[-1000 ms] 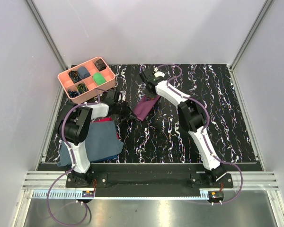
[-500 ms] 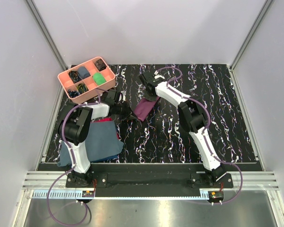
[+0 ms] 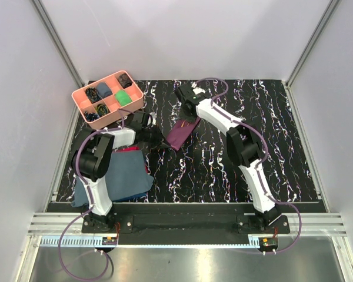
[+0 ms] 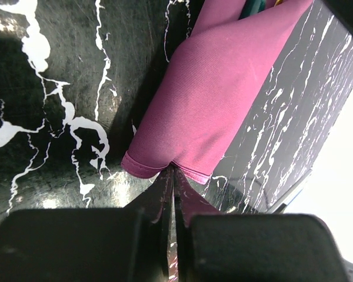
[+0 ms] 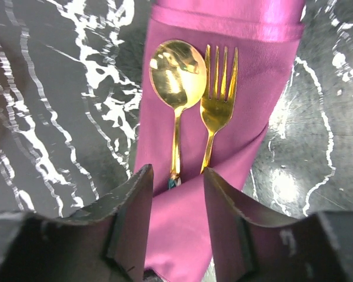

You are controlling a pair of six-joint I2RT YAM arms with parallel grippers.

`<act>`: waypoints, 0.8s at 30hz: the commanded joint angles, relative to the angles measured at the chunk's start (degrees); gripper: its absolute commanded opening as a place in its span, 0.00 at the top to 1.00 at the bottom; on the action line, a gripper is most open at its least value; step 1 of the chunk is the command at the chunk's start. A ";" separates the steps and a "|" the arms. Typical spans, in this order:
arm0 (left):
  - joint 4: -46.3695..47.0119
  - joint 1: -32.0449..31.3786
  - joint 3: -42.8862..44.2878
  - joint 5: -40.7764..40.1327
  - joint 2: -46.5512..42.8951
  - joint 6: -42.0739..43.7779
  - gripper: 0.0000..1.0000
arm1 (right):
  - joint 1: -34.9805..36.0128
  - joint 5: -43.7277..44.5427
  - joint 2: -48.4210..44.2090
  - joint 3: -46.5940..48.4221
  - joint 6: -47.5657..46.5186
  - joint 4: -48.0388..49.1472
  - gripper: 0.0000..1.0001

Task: Fold the napkin into a case and place the utensils inside
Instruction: Insert the spoon into the folded napkin, then reset both arms

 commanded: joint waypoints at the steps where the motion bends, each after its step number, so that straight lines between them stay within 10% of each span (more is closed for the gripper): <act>1: -0.05 -0.09 1.00 -2.12 -5.17 2.08 0.92 | 0.65 3.06 -6.23 -0.06 -4.54 -0.50 0.49; 12: -4.18 -1.84 -3.12 -4.23 -21.94 7.35 0.64 | 0.57 2.12 -22.65 -11.55 -23.23 1.51 0.24; 13: -4.44 -2.63 -3.65 -3.88 -23.61 9.01 0.62 | 0.65 0.88 -24.50 -15.75 -24.23 1.52 0.00; 24: -1.38 -25.48 -14.54 -14.77 -47.34 11.24 0.54 | 0.57 -12.66 -69.49 -63.49 -20.46 22.68 0.00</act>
